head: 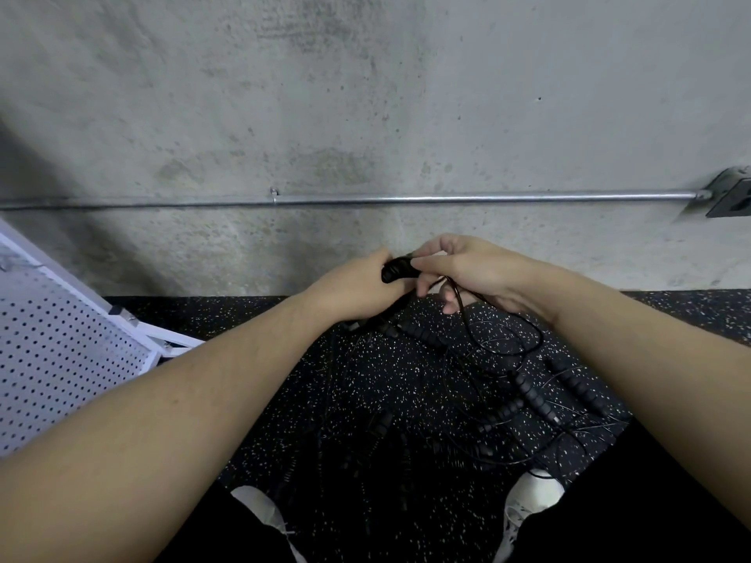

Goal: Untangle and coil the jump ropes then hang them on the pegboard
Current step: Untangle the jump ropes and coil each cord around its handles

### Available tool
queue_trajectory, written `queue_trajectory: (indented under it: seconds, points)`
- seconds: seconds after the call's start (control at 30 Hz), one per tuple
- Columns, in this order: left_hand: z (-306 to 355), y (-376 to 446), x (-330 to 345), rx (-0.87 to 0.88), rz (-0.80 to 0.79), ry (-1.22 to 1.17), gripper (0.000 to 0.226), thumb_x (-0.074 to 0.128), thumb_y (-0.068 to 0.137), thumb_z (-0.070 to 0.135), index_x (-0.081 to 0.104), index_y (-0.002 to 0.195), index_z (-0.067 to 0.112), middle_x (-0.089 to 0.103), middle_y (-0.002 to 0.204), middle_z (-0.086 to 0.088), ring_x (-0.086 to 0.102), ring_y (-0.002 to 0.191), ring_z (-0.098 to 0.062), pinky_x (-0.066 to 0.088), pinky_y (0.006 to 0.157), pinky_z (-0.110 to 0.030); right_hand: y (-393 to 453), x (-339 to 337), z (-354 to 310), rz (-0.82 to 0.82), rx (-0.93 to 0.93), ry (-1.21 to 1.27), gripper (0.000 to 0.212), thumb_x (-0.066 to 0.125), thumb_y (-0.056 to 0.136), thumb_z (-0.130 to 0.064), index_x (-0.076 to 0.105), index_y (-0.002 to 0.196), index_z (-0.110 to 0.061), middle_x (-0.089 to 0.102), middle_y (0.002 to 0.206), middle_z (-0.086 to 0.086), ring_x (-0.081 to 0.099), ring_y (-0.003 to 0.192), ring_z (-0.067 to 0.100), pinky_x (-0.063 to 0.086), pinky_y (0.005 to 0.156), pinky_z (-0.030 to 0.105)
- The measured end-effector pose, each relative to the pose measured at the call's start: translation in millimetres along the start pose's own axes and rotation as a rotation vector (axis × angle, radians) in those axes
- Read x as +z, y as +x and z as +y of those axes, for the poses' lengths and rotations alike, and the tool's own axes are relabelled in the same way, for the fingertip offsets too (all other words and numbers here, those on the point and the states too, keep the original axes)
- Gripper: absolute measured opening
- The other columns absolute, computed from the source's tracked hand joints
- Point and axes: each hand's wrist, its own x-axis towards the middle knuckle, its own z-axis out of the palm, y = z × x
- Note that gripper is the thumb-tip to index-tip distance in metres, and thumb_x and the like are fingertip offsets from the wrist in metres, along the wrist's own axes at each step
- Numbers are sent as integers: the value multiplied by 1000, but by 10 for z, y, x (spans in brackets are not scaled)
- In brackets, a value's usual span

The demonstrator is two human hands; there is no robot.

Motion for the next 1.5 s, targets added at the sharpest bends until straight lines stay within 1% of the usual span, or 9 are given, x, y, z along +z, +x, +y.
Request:
queue_trajectory:
  seconds: [0.13,0.33,0.53,0.67,0.77,0.93,1.17,1.3,1.5]
  points:
    - [15,37,16,-52,55,-153,42,52,98,60,46,118,24,64,98,6,63,83,-9,52,73,-32,24,-12,27,26,-87,-197,19,50,106,-32,51,92,-20,50,56,-6,39,46,10,36,47,25]
    - [51,20,1,-152,72,-548,35,62,94,59,56,109,27,72,90,6,68,62,-5,46,48,-19,15,2,7,90,-133,-220,21,48,107,-30,46,93,-15,48,59,-5,37,46,11,33,43,24]
    - [41,27,-46,-244,29,-903,34,75,89,43,59,113,25,73,94,-7,68,62,-19,53,50,-29,-41,-55,-2,20,-116,-174,25,44,108,-34,53,96,-14,46,50,-4,44,45,9,49,53,20]
    - [64,7,-51,-233,-25,-1059,63,76,79,60,57,119,15,70,86,-9,67,62,-27,55,53,-36,-13,-71,34,61,-143,-284,39,45,106,-45,58,83,-15,55,49,-2,55,51,16,49,64,28]
    - [65,4,-77,-250,-41,-1055,95,72,55,81,62,123,15,72,83,-9,70,70,-32,57,59,-38,-40,-57,2,70,-217,-331,40,43,107,-41,55,79,-15,58,51,-2,57,49,11,50,60,18]
    - [64,22,-187,-262,0,-1179,55,55,94,67,65,109,14,67,77,-4,66,58,-24,53,49,-30,-48,-112,29,40,-272,-427,41,37,109,-37,51,78,-14,61,60,0,55,52,5,50,66,18]
    - [66,-69,-263,-294,-19,-1252,44,49,101,50,71,98,12,72,84,-6,66,58,-25,54,51,-28,3,-267,97,75,-167,-381,37,51,102,-47,60,86,-15,69,83,5,64,73,12,57,78,32]
    - [37,-102,-312,-223,-71,-1271,43,46,102,47,71,106,13,74,91,-8,66,63,-26,52,59,-33,-46,-354,75,198,-88,-340,49,65,86,-64,65,78,-16,65,70,1,58,61,10,59,62,31]
    - [57,-133,-334,-143,-78,-1331,41,41,102,45,69,103,14,74,89,-7,63,59,-26,50,56,-31,-135,-351,-16,165,-109,-228,48,66,85,-62,63,70,-17,43,49,-3,33,43,11,32,45,21]
